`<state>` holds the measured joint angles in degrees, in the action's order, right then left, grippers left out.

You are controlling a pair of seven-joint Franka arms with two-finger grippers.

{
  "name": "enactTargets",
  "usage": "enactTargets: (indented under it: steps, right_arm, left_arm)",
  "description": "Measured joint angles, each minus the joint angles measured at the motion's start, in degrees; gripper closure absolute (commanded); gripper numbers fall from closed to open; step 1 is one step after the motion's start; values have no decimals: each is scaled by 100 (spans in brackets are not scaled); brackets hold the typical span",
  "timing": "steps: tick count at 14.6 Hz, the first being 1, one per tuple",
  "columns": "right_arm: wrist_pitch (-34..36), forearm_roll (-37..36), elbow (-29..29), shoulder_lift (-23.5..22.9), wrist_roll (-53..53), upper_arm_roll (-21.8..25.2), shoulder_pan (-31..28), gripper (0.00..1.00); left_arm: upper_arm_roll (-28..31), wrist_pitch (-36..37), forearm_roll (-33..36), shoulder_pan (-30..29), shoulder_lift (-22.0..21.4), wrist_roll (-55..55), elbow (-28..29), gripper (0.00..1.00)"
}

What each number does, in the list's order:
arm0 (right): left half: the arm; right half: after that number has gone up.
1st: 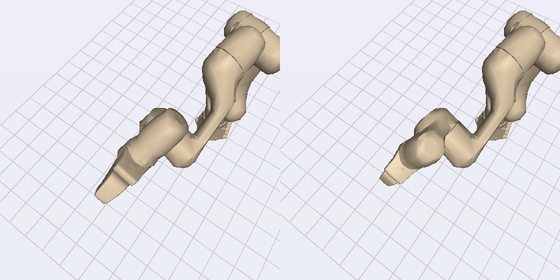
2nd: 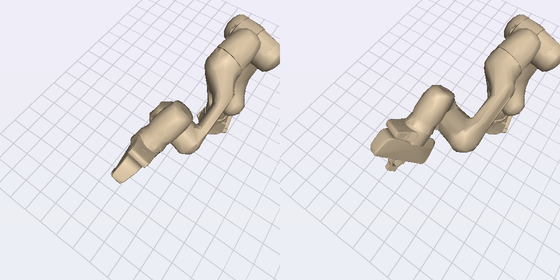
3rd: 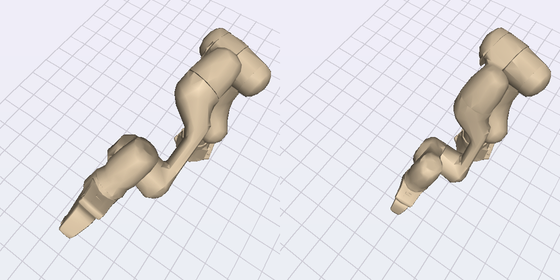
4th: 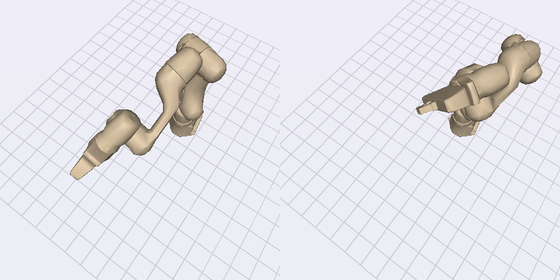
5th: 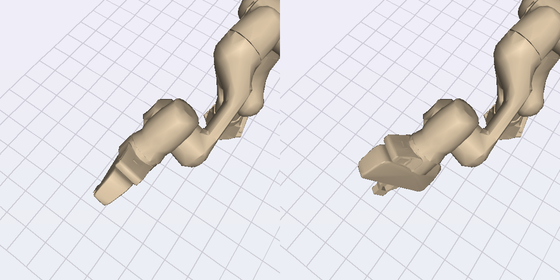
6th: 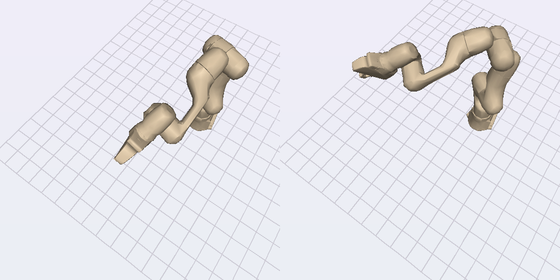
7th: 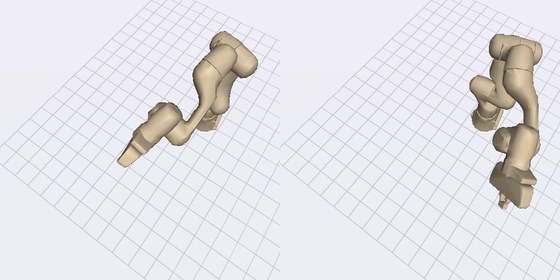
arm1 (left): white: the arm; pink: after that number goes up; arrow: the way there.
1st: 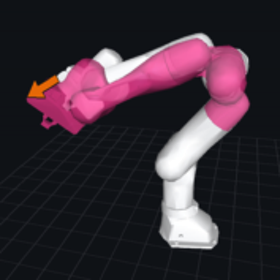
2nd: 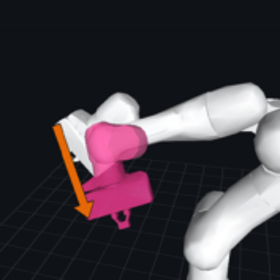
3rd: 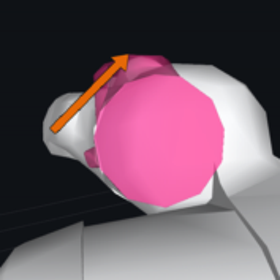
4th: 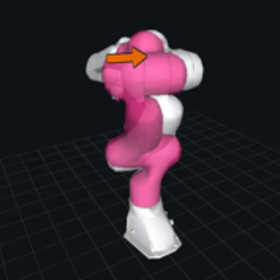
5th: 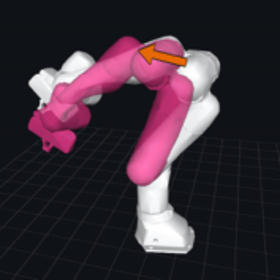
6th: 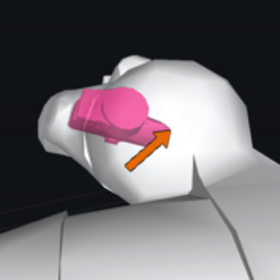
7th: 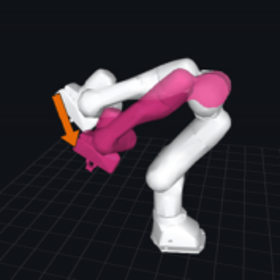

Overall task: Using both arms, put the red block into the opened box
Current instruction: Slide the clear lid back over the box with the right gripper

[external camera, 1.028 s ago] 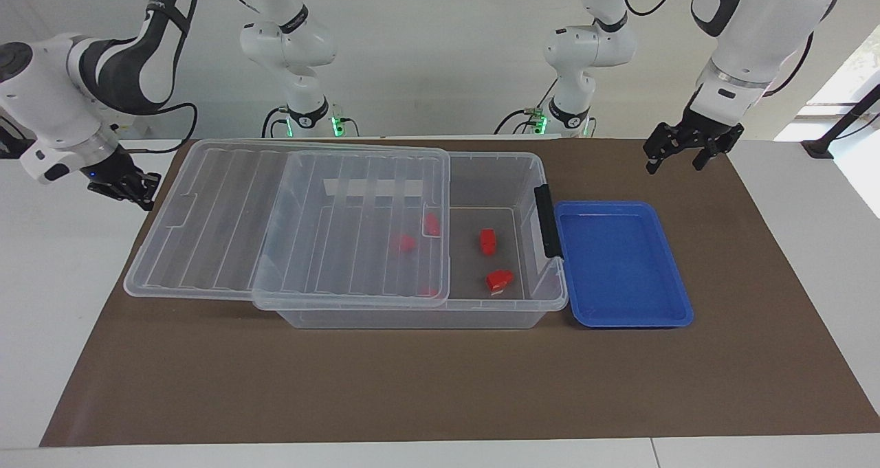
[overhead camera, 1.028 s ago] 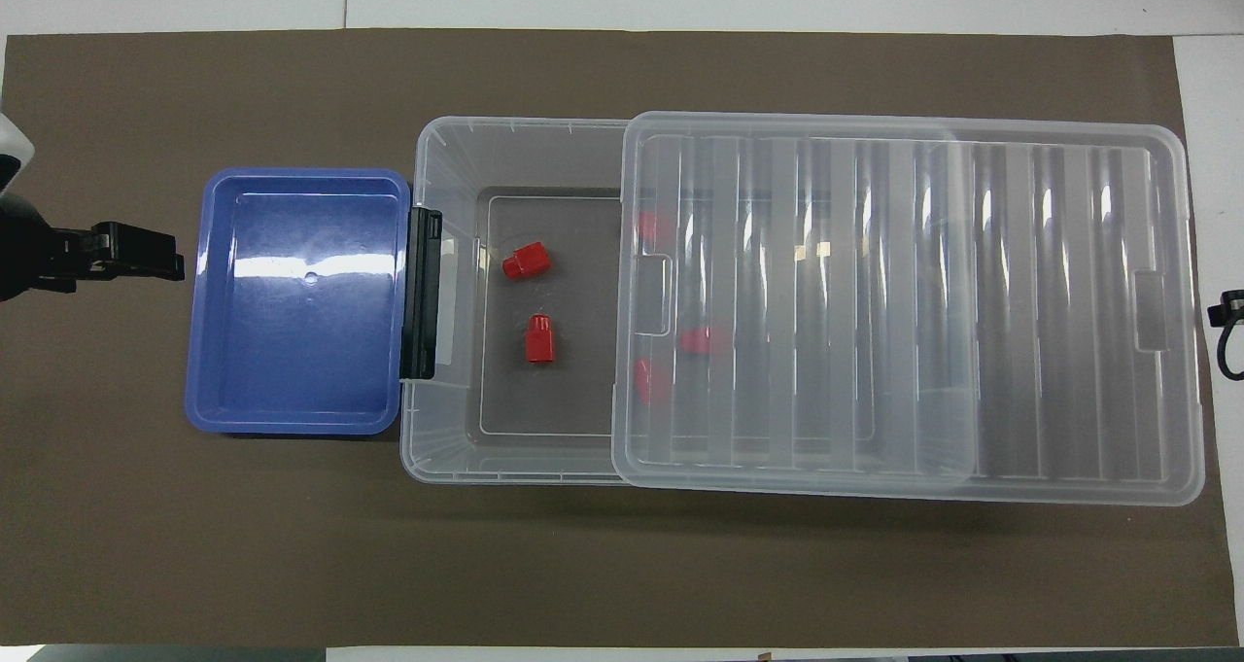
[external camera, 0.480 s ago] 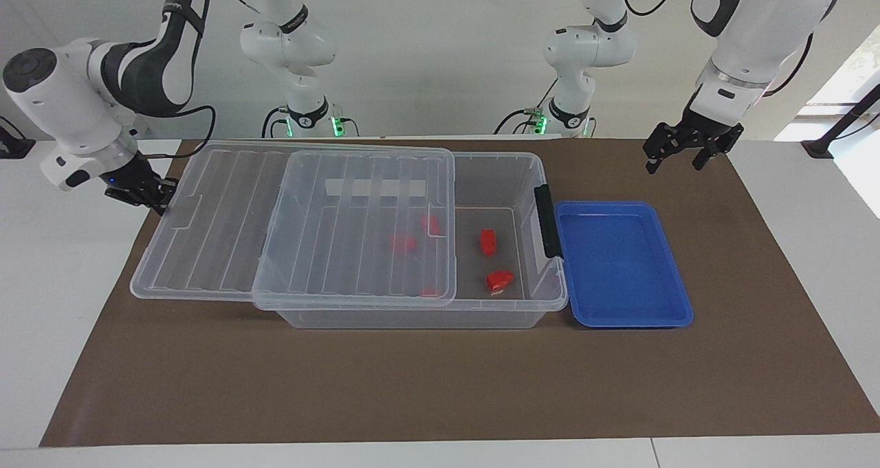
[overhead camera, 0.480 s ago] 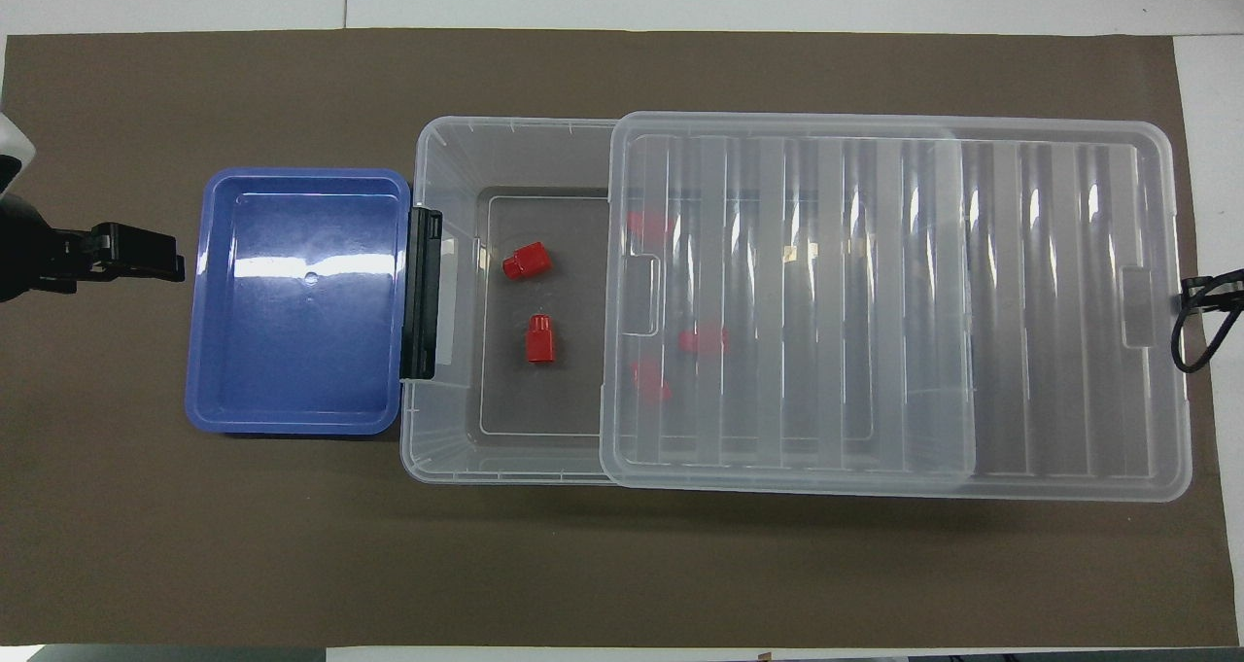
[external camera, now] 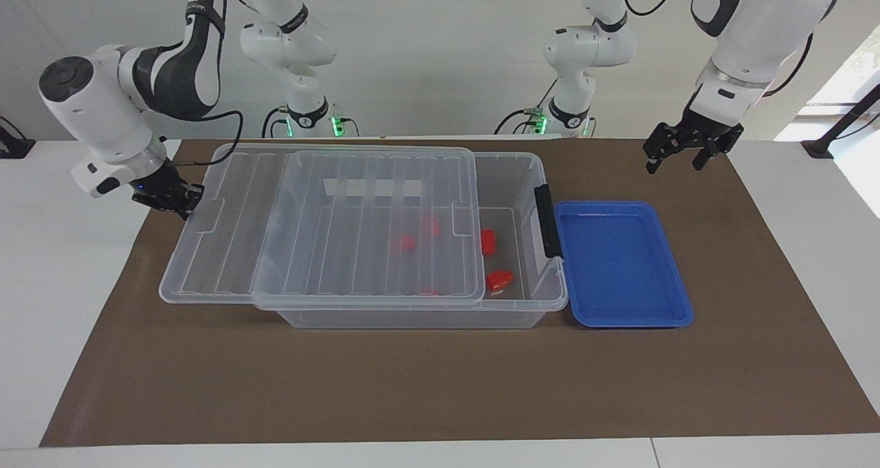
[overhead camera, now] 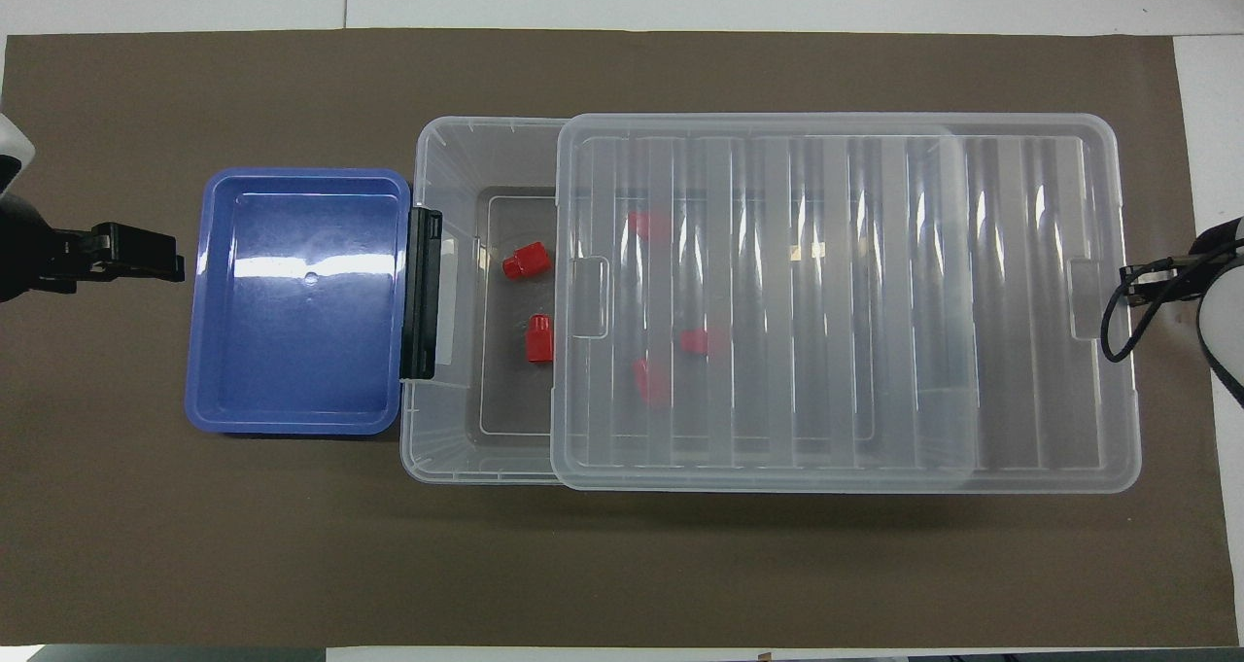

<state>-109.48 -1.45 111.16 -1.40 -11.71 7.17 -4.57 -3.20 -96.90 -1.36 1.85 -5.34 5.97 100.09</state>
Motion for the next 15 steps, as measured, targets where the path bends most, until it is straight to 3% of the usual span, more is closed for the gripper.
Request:
enactTargets:
  steps: [15]
  right_arm:
    - [-232, 9, 168, 18, 873, -823, 12, 100]
  left_arm:
    - [0, 0, 0, 0, 0, 0, 0, 0]
